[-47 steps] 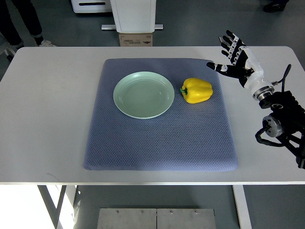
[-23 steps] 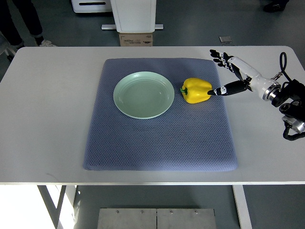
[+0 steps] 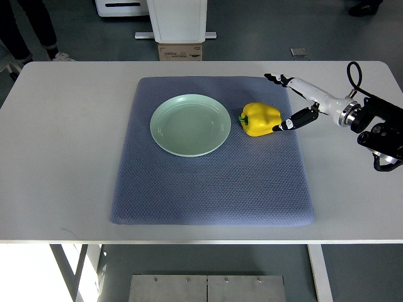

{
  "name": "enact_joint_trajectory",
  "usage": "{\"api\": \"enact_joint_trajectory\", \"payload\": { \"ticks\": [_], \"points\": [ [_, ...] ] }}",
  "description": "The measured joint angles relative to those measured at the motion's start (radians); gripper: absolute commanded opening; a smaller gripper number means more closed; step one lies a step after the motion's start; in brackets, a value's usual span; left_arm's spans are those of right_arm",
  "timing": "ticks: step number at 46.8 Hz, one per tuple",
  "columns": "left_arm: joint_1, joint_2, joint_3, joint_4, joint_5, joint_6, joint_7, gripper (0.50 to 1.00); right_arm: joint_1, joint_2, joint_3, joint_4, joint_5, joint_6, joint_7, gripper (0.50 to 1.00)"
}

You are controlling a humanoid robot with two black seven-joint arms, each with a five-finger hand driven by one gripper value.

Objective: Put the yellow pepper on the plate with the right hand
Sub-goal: 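Close the right hand's fingers around the yellow pepper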

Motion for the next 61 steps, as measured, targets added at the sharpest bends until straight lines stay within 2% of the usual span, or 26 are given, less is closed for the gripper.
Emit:
{"api": "enact_joint_trajectory", "payload": {
  "ticks": [15,36,49,55,61],
  "points": [
    [0.000,0.000,0.000,0.000,0.000,0.000,0.000,1.000,0.004,0.101,-0.102,-0.094,0.000,0.001,0.000,0.993],
    [0.001,0.000,0.000,0.000,0.000,0.000,0.000,1.000,0.003,0.144,-0.147,-0.139,-0.014,-0.005,0.000,0.966],
    [0.000,0.000,0.000,0.000,-0.001,0.000,0.000,1.000,0.002,0.168,-0.195,-0.167,-0.024,-0.035,0.000,0.887],
    [0.000,0.000,0.000,0.000,0.000,0.000,0.000,1.000,-0.001,0.182,-0.209,-0.182,-0.024,-0.035,0.000,0.807],
    [-0.001,0.000,-0.001,0.000,0.001,0.000,0.000,1.000,-0.001,0.186,-0.214,-0.183,-0.024,-0.035,0.000,0.757]
  ]
}}
